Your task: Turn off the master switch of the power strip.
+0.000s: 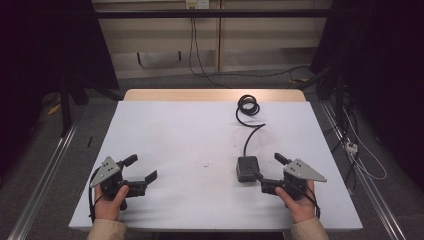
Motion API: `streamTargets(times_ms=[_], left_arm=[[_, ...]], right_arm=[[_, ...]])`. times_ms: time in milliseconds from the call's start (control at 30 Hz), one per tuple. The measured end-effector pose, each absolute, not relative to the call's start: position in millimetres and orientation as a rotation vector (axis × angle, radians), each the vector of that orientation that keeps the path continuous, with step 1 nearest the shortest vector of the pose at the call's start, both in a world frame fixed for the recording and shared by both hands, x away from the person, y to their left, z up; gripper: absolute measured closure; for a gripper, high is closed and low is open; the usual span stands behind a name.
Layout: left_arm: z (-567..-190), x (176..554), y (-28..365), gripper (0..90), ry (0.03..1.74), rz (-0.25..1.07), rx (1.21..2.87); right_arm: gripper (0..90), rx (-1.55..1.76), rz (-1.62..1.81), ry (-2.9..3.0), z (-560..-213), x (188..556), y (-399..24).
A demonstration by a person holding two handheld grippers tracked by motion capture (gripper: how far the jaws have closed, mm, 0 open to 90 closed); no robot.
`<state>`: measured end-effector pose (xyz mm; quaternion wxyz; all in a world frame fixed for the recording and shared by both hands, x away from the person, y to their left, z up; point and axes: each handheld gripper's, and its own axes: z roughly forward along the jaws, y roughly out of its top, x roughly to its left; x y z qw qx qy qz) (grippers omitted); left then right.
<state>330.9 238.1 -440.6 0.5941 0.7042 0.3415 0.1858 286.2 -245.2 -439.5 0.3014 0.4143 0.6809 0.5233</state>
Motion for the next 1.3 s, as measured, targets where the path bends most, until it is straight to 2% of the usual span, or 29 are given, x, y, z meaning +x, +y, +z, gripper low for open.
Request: streamTargets(times_ms=[633,1300], left_arm=[[-440.4,330.8,237.8,2.6,0.789,0.433,1.637],[-440.5,331.3,237.7,2.7,0.792,0.437,1.638]], right_arm=[[11.2,1.115,1.387,1.811,-435.2,292.6,-242.2],[21.9,1.116,1.400,1.814,-428.6,296.3,-240.1]])
